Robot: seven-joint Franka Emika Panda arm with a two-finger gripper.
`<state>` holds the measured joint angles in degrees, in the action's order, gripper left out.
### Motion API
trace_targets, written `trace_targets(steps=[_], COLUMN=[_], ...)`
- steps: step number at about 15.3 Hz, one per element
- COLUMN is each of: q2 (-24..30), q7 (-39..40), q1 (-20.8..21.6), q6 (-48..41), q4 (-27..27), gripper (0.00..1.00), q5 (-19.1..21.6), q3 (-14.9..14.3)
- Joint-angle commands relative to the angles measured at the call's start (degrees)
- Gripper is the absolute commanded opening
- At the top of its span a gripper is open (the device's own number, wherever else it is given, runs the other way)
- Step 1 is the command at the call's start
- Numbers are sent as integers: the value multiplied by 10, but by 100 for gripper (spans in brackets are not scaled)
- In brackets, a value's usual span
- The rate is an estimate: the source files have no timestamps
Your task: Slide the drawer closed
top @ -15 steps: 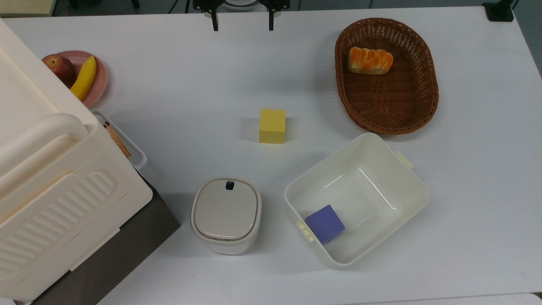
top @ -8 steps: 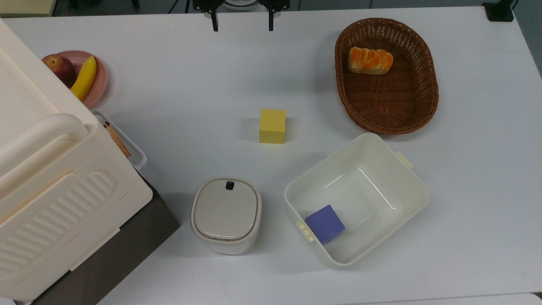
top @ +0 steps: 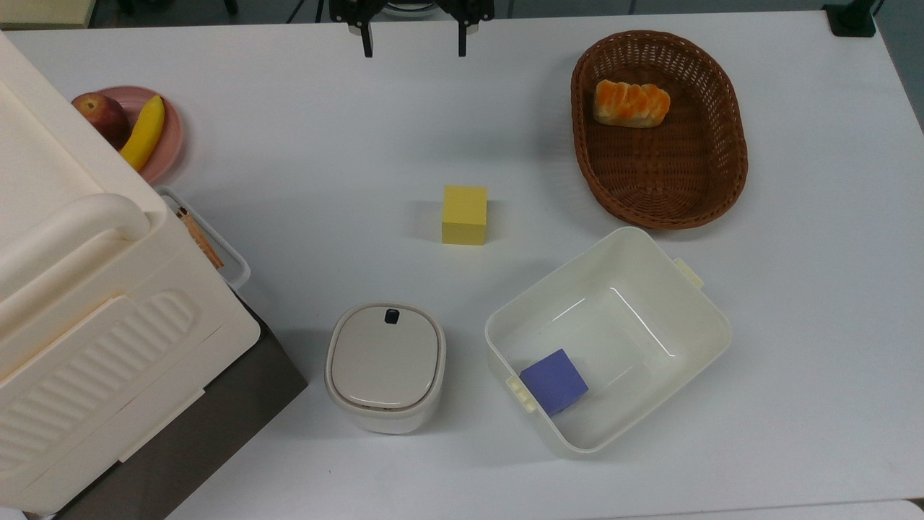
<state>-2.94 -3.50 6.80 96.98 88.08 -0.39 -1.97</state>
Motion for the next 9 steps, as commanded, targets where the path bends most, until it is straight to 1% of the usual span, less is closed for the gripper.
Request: trace_targets(steps=[1,9], q2=[-12,-31], q7=[-7,-7], q1=[2,1], q6=[-15,-14], q4=[-12,-12], gripper=[100,100], q5=[-2,-3], q3=[-3,-3])
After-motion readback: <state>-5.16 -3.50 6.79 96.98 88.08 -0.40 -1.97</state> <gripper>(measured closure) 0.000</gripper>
